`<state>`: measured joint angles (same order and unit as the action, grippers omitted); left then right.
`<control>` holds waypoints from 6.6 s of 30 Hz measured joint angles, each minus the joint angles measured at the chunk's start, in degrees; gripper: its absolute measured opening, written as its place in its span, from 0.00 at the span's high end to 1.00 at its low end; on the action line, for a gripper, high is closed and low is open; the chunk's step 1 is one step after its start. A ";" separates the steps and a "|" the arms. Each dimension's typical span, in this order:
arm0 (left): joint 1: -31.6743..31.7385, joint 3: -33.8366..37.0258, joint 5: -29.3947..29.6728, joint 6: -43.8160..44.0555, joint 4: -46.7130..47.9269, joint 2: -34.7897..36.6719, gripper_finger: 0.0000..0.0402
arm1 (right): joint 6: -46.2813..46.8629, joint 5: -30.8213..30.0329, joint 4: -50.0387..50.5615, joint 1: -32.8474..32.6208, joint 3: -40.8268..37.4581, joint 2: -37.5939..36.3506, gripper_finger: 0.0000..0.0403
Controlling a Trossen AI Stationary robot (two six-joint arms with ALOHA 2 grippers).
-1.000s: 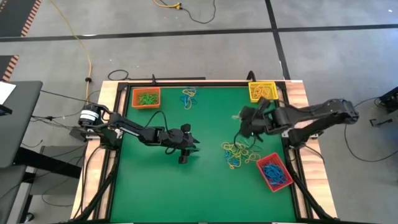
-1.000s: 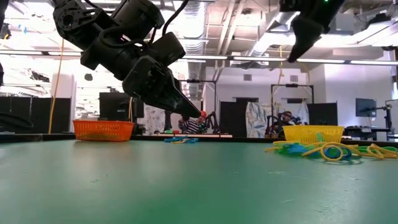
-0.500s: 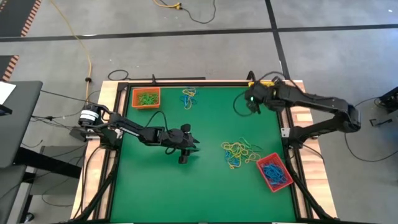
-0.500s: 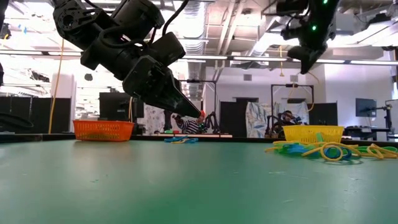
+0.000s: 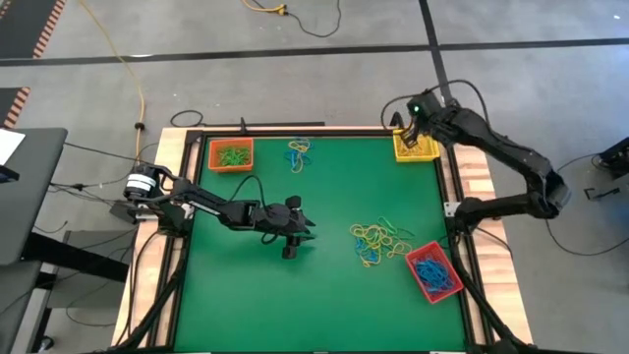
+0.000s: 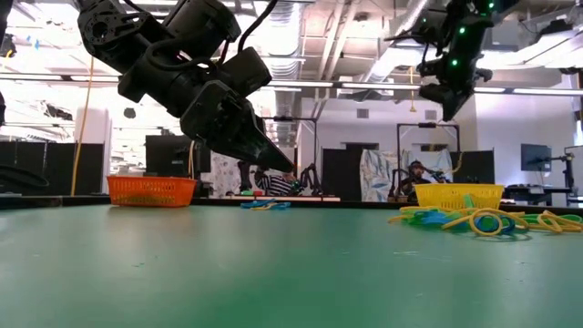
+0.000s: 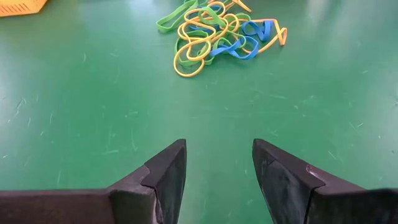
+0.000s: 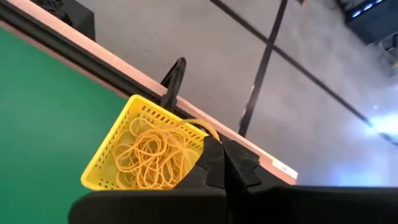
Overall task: Sort rubber bands into baskets
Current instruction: Put the yellow rubber band into the yellow bin
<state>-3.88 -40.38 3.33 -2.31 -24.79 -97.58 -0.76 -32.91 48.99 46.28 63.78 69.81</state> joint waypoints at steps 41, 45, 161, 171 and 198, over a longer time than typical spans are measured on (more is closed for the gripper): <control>0.00 0.02 0.00 -0.07 0.91 0.02 0.56 | -0.15 7.35 -2.07 8.20 -3.10 16.83 0.58; -0.01 0.02 0.00 -0.04 0.91 0.02 0.56 | 0.31 7.59 -0.89 7.93 -3.10 14.03 0.45; 0.00 0.03 0.01 0.85 0.77 0.02 0.56 | 17.48 34.92 -8.13 -48.96 -4.96 28.76 0.97; -0.02 0.02 0.00 0.96 0.67 0.02 0.56 | 17.36 29.90 -3.61 -50.11 -2.58 22.86 0.97; -0.01 0.03 -0.11 1.68 -2.53 0.02 0.56 | 20.42 31.34 -1.89 -52.63 -3.30 32.33 0.75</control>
<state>-3.89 -40.35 3.22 -0.62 -27.32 -97.56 19.66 -1.57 47.10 -6.35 60.49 102.14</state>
